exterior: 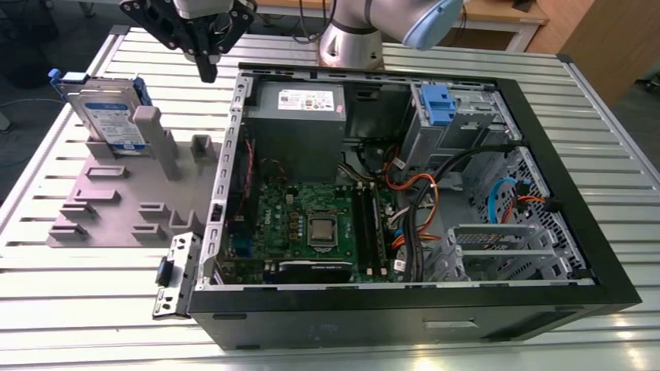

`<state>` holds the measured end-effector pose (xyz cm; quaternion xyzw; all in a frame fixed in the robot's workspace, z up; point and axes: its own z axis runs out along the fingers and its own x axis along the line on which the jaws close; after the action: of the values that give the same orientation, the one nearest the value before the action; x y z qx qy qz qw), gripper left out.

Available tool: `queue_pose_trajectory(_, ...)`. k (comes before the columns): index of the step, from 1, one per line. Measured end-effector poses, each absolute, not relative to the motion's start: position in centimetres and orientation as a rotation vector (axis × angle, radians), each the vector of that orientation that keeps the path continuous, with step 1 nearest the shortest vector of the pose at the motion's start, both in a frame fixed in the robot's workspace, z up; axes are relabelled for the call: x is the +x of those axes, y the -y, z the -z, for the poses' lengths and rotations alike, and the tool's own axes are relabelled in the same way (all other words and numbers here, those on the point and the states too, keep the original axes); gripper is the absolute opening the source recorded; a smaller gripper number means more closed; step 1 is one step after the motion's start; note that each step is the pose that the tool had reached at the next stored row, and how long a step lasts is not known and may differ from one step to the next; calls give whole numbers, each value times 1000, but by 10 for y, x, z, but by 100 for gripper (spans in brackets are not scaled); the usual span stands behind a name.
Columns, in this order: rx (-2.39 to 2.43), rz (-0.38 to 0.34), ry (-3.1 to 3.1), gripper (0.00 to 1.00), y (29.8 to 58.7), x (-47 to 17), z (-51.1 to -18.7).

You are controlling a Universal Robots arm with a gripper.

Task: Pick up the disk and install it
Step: 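Reach for the disk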

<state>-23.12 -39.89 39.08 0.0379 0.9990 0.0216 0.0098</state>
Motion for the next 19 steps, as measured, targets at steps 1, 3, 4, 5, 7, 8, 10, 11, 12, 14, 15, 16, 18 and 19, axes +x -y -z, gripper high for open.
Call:
queue_pose_trajectory(1,118,-67,-3119,11,399,-231,-391)
queue_pose_trajectory(3,118,-67,-3119,11,399,-231,-391)
queue_pose_trajectory(4,118,-67,-3119,11,399,-231,-391)
queue_pose_trajectory(5,118,-68,-3119,11,399,-231,-391)
queue_pose_trajectory(7,119,-67,-3119,11,398,-232,-391)
queue_pose_trajectory(8,119,-67,-3119,11,397,-232,-391)
queue_pose_trajectory(10,118,-68,-3119,11,395,-232,-391)
queue_pose_trajectory(11,118,-67,-3119,11,394,-233,-391)
queue_pose_trajectory(12,118,-67,-3119,11,393,-234,-391)
queue_pose_trajectory(14,119,-67,-3119,11,391,-237,-390)
queue_pose_trajectory(15,119,-67,-3119,11,391,-239,-390)
queue_pose_trajectory(16,118,-68,-3119,11,391,-240,-390)
queue_pose_trajectory(18,118,-67,-3119,11,391,-243,-390)
queue_pose_trajectory(19,118,-67,-3119,11,390,-244,-390)
